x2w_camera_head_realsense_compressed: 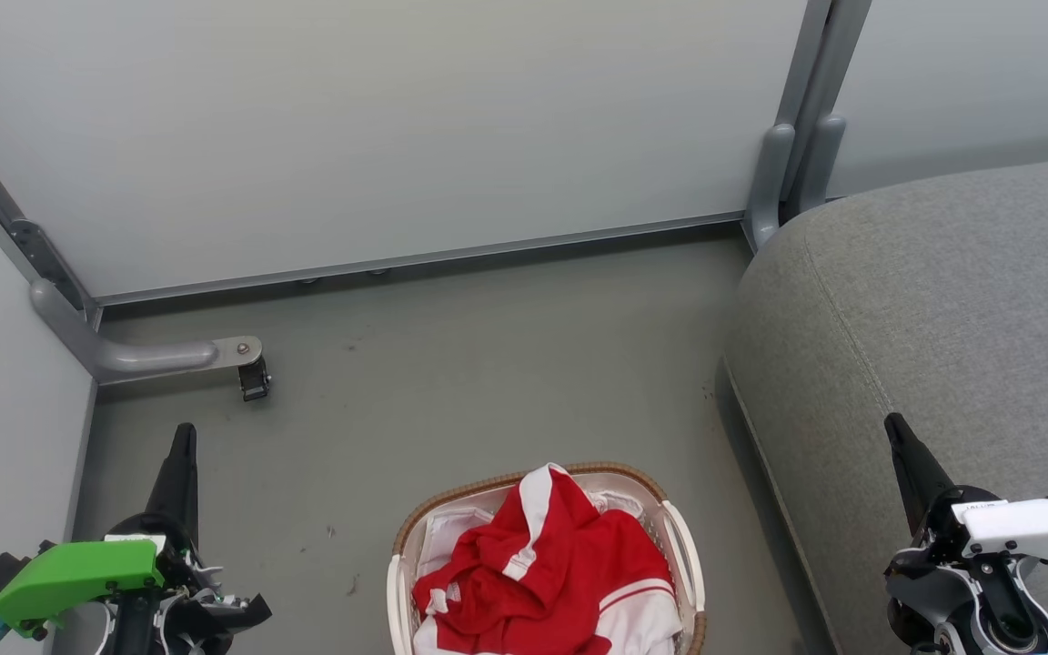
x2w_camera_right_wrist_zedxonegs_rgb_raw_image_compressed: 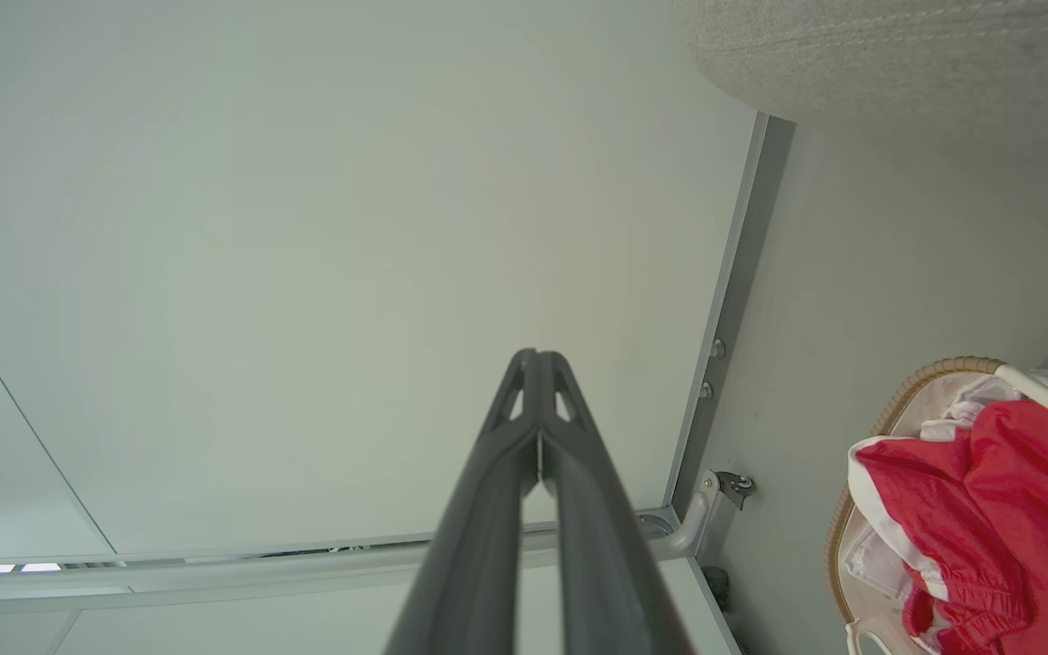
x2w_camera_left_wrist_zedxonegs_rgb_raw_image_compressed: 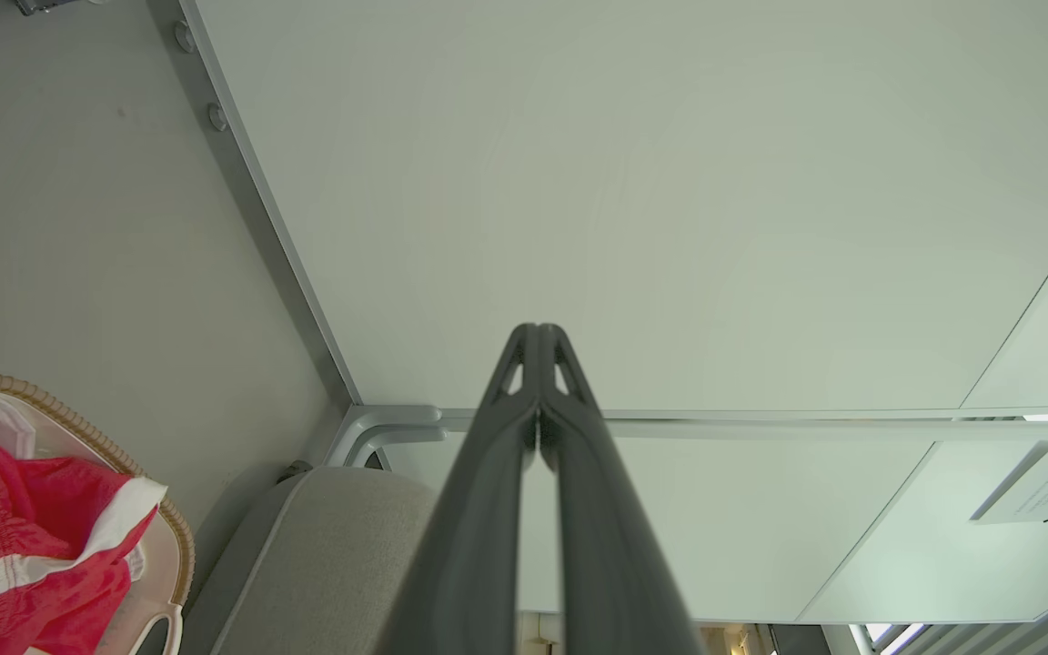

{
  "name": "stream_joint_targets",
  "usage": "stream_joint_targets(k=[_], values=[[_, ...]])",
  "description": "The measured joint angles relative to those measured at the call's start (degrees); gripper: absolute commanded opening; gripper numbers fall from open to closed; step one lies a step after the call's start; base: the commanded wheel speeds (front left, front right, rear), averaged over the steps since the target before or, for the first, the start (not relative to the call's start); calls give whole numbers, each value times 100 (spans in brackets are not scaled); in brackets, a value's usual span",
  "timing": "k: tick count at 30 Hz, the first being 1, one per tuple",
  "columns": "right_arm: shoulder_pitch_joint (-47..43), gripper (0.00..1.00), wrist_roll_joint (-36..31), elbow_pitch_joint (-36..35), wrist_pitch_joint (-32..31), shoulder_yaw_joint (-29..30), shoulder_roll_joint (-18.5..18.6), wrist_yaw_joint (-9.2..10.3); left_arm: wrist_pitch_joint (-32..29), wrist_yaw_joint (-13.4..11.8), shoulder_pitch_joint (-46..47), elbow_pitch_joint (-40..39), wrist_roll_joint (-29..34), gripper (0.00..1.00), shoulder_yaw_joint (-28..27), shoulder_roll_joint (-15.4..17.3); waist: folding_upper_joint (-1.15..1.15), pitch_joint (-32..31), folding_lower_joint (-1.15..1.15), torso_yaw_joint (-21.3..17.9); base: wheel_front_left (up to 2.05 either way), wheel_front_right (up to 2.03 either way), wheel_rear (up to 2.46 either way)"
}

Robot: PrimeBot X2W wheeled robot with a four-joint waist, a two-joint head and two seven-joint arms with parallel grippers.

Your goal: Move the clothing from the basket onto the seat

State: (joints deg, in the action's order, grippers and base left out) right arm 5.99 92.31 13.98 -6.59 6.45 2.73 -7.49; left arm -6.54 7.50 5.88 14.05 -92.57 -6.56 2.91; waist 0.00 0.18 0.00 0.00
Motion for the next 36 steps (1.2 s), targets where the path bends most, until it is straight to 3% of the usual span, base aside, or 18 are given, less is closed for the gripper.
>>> stream_joint_targets(k=[35, 36], values=[[0, 0, 0, 0, 0, 0, 0, 0, 0, 0, 0, 0, 0, 0, 0, -1, 0, 0, 0, 0, 0, 0, 0], [-9, 100, -1, 14, 0, -1, -4, 0, 1, -1, -5, 15, 0, 100, 2, -2, 0, 0, 0, 0, 0, 0, 0]])
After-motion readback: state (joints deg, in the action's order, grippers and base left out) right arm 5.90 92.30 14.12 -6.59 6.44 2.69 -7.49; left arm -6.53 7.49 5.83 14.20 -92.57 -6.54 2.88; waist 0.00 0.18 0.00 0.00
